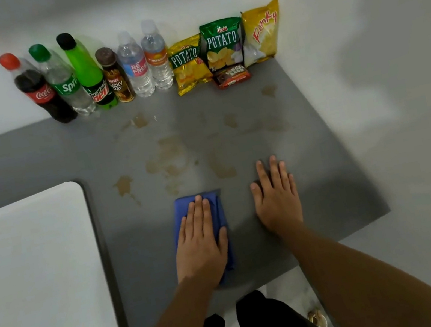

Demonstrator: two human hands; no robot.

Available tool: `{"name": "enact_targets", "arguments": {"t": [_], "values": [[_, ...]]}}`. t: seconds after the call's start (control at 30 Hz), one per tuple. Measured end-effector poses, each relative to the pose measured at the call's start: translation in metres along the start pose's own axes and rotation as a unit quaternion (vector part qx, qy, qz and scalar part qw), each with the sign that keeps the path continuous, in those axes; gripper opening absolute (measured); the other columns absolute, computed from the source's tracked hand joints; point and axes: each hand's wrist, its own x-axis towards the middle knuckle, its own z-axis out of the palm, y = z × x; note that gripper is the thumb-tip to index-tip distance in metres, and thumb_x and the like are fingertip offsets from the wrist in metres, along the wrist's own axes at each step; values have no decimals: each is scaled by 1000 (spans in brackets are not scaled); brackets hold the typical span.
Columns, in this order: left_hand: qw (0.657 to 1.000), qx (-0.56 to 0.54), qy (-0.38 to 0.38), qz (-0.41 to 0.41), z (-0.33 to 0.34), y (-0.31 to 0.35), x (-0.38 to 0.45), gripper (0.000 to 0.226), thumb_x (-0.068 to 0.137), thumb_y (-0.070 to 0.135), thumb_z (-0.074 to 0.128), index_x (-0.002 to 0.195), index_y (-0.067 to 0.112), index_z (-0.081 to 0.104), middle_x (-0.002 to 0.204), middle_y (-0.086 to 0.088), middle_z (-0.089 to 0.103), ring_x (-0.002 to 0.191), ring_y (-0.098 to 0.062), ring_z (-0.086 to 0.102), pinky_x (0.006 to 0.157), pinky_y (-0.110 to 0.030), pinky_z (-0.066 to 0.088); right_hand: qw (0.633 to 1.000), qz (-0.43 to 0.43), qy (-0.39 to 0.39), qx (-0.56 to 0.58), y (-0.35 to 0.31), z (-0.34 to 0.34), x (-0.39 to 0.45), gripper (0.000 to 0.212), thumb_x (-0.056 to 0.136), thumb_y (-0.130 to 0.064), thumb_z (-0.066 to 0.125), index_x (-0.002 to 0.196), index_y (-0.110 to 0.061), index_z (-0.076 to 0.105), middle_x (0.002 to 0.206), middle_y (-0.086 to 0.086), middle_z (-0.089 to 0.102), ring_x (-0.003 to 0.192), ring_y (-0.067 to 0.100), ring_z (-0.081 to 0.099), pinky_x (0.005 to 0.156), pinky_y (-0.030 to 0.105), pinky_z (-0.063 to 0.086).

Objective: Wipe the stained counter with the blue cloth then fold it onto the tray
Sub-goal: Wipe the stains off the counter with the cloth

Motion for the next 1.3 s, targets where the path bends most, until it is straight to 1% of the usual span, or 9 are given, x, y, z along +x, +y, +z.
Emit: {"name": "enact_targets", "arguments": {"t": [0.27,0.37,0.5,0.6,0.73,0.83,0.93,1.1,1.3], "values": [[999,4,15,-37,-16,-50,5,76,102,63,15,161,23,-11,171,3,-10,158,-14,-10,128,-37,1,1000,6,-1,8,0,1,0,63,106,-55,11,164,-32,1,172,1,-11,157,21,-13,126,40,-6],[997,12,33,-64,-17,-54,18,76,102,60,20,163,22,-6,172,0,-9,158,-17,-10,129,-40,4,1000,8,-3,10,0,0,0,62,107,-55,11,163,-33,0,171,0,-12,157,20,-15,127,41,-5],[993,25,59,-94,-20,-50,47,75,102,53,26,163,14,7,172,-9,4,159,-27,3,128,-45,10,1000,9,-1,11,0,1,-1,61,107,-55,11,163,-34,-3,171,0,-14,157,19,-16,128,43,-3],[994,26,69,-86,-24,-42,75,74,101,49,27,162,9,14,170,-13,13,158,-30,10,128,-46,12,1000,8,10,18,1,2,-2,62,107,-55,12,163,-33,0,172,0,-10,157,20,-13,128,42,-1],[997,41,46,-36,-23,-31,95,73,102,50,20,163,9,9,171,-11,8,158,-26,6,128,-45,12,1000,7,15,13,0,3,-2,62,107,-56,11,163,-34,2,172,0,-7,158,20,-10,128,41,-1],[998,61,29,15,-22,-29,89,71,104,50,16,163,11,5,172,-9,3,159,-25,3,128,-44,10,1000,3,10,13,0,1,-1,63,106,-56,11,164,-32,3,172,2,-6,158,22,-10,127,41,-3],[997,65,25,45,-20,-28,67,70,106,50,19,163,12,6,172,-8,3,159,-25,3,128,-45,13,1000,9,-6,16,-4,-1,1,64,107,-55,13,164,-29,3,172,5,-8,157,25,-11,126,43,-5],[999,34,25,13,-13,-43,22,70,105,54,20,164,19,3,172,-1,0,159,-19,-2,128,-43,11,999,35,-6,8,-21,-5,0,68,107,-51,27,164,-19,9,171,15,-2,158,34,-3,127,48,2],[998,4,55,-33,-20,-78,7,73,103,58,25,164,23,3,172,0,4,158,-17,0,128,-42,7,999,35,10,10,-21,-5,-2,68,107,-51,34,164,-20,13,171,14,2,158,33,2,127,48,6]]}}
